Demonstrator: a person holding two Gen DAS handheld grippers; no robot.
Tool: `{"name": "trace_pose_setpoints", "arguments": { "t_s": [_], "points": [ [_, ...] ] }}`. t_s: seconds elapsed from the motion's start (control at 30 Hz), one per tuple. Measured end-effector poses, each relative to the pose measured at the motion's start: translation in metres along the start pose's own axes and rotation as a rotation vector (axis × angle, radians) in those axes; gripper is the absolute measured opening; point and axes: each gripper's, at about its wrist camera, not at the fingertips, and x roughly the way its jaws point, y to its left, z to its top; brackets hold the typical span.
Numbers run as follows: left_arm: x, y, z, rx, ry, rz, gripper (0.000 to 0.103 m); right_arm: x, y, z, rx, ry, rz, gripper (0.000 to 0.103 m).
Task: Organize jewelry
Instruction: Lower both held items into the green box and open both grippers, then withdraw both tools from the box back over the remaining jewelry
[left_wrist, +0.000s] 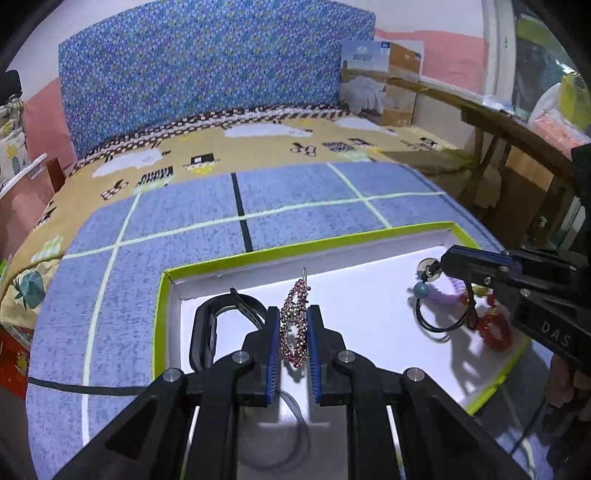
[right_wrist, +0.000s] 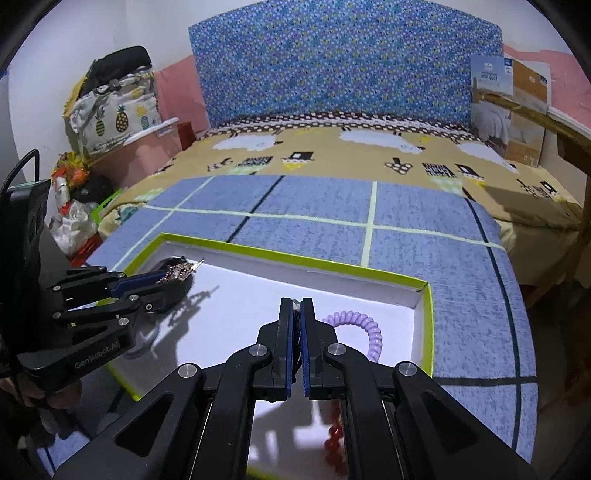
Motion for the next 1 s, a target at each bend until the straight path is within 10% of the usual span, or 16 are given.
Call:
{"name": "trace_pose_setpoints", "arguments": {
  "t_s": [0.53,1.0],
  "points": [
    [0.002,-0.001,0.005,-0.005,-0.013,-0.028,0.023,0.003,-0.010,-0.003,0.037,0.021,-0.054,0.018],
    [-0.062,-0.001,-0.017,-0.015,-0.110,-0.061,0.023,-0.074,0.019,-0.026,0.023,-0.081,-0.047,0.018]
  ]
}}
